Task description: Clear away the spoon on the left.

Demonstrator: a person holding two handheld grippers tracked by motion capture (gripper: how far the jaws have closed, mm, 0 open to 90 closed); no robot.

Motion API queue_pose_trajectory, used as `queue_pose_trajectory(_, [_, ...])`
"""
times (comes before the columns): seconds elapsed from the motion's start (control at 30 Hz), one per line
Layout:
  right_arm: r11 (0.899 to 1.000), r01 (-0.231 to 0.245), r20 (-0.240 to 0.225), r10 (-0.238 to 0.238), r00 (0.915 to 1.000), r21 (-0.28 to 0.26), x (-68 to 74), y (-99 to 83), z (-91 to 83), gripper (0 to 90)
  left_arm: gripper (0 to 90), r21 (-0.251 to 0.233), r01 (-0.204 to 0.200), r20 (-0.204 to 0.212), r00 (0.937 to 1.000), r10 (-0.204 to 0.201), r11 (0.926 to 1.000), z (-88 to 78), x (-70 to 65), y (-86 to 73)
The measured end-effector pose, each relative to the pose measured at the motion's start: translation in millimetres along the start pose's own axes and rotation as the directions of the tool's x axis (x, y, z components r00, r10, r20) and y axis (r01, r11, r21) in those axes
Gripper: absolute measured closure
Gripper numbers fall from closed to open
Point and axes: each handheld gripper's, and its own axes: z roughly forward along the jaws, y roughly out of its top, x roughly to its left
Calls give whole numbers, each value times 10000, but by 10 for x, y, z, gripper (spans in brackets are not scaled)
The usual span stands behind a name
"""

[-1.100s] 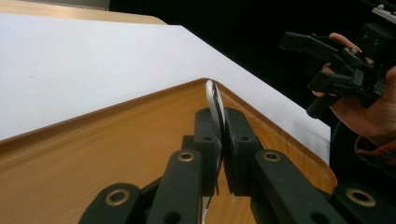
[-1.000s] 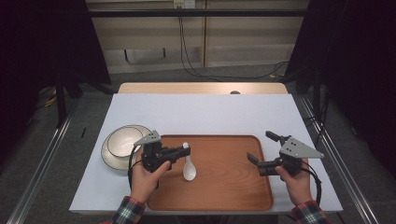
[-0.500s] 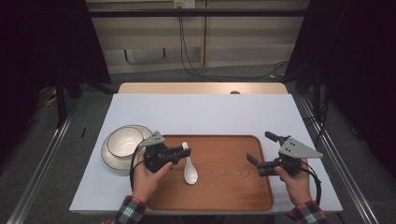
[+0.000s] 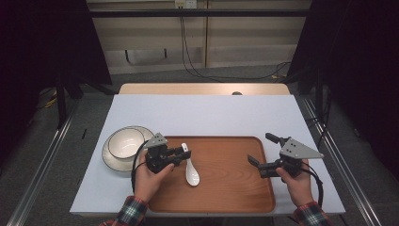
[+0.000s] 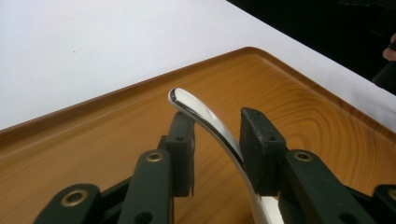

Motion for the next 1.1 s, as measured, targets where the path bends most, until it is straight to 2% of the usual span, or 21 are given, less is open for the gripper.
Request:
queue_pose_trajectory(0.23, [10000,63,68,-63,10000,14,-10,-11,-6,3,600,183,-120,-155,9998,122,9998,41,21,-13])
queue_pose_trajectory(0.3, [10000,52,13,-52,10000,19,-14,-10,-8,3,586,124,18,-175,9998,-16,9999,49,27,-19])
queue_pose_trajectory(0.33, [10000,31,43,-31,10000,22,-15,-11,-7,3,579,201,-41,-270,9996,47,9998,48,30,-21])
queue_pose_trajectory(0.5, [10000,35,100,-35,9999,35,-24,-10,-2,3,571,117,38,-267,9996,-35,9999,40,39,-28])
queue_pose_trajectory(0.6, [10000,22,89,-22,10000,-44,-27,-7,16,3,556,59,98,-435,9990,-95,9999,11,32,-31])
queue_pose_trajectory(0.7, [10000,-13,76,14,10000,-35,-29,-7,22,3,545,48,109,-372,9993,-107,9999,-7,37,-34])
queue_pose_trajectory(0.73, [10000,-62,79,62,9999,-24,-34,-8,29,3,534,-7,139,-518,9986,-140,9999,-28,31,-30])
queue_pose_trajectory(1.1, [10000,-41,85,41,10000,39,-47,-17,31,4,455,-271,91,-387,9992,-101,9996,-80,15,10])
